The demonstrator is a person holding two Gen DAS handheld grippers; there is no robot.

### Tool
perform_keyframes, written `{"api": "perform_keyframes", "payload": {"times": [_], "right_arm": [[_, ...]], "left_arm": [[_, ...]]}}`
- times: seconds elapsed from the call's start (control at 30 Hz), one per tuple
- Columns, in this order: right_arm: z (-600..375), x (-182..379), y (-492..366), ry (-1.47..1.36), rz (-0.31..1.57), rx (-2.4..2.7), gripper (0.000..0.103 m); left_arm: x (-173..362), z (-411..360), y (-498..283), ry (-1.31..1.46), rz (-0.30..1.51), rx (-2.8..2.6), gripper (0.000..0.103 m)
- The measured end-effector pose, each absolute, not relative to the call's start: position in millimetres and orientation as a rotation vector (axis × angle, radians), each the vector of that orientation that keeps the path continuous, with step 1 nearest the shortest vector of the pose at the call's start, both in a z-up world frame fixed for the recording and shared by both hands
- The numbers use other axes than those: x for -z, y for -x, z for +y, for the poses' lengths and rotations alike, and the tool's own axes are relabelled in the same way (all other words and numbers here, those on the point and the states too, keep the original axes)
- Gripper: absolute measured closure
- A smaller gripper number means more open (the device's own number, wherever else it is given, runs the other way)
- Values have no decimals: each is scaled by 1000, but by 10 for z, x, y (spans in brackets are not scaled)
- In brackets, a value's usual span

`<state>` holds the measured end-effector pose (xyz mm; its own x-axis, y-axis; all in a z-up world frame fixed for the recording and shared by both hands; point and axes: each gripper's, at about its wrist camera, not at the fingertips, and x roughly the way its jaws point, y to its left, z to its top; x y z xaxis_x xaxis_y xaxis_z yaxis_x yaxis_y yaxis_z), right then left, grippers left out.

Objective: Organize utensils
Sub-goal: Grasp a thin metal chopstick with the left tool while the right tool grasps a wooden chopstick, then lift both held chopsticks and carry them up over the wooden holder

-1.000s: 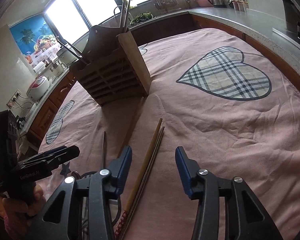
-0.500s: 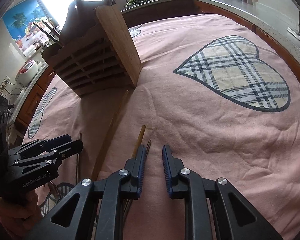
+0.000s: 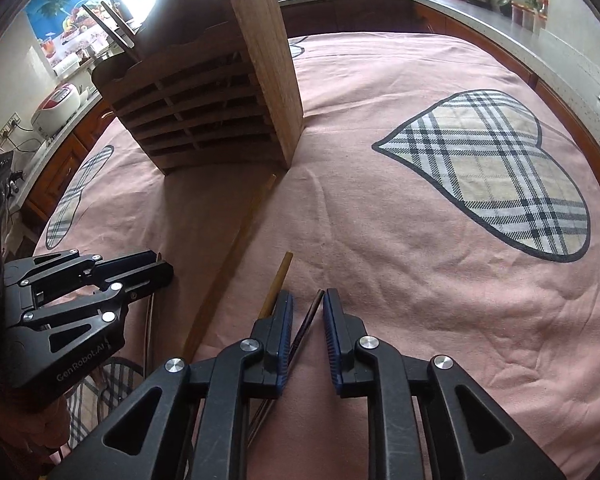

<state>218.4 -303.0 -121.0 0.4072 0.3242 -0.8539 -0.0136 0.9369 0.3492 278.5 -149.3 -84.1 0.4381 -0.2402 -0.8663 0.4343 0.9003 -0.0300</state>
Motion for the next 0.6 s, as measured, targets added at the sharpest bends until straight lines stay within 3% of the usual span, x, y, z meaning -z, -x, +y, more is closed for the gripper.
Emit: {"api": "perform_keyframes", "payload": {"times": [0.6], "right_arm": [[-3403,603,-1818,-503,946,-242,97]], "left_arm": [[220,-919,-2528,77,955,523,97]]}}
